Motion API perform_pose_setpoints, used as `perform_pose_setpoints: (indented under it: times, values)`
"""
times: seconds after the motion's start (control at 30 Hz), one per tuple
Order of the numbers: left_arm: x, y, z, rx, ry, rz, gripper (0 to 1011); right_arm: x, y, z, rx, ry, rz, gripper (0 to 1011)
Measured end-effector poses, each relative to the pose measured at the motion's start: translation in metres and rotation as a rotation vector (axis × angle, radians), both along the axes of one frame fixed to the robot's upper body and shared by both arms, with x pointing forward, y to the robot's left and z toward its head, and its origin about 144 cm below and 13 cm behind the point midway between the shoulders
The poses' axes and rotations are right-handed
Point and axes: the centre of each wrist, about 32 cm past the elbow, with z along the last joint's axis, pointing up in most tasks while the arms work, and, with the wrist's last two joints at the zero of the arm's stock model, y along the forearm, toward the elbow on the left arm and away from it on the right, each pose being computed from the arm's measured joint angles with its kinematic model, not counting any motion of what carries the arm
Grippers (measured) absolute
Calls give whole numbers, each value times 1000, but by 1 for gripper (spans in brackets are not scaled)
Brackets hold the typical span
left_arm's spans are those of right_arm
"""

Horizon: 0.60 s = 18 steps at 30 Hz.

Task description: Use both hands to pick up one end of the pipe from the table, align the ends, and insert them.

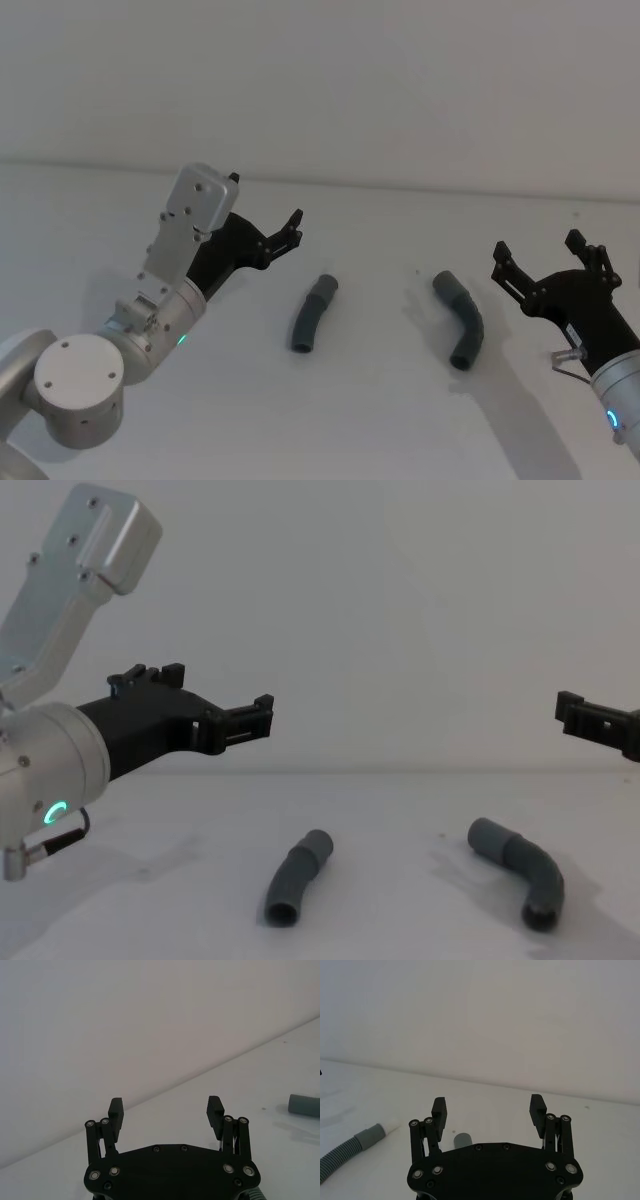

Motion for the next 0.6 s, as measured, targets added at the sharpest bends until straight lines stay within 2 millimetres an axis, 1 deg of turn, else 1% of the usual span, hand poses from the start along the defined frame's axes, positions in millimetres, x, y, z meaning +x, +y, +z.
perform_pose_setpoints:
  times: [0.6]
  values:
    - [0, 0, 0, 0, 0, 0, 1001, 0, 0, 0, 0, 0, 0, 1002]
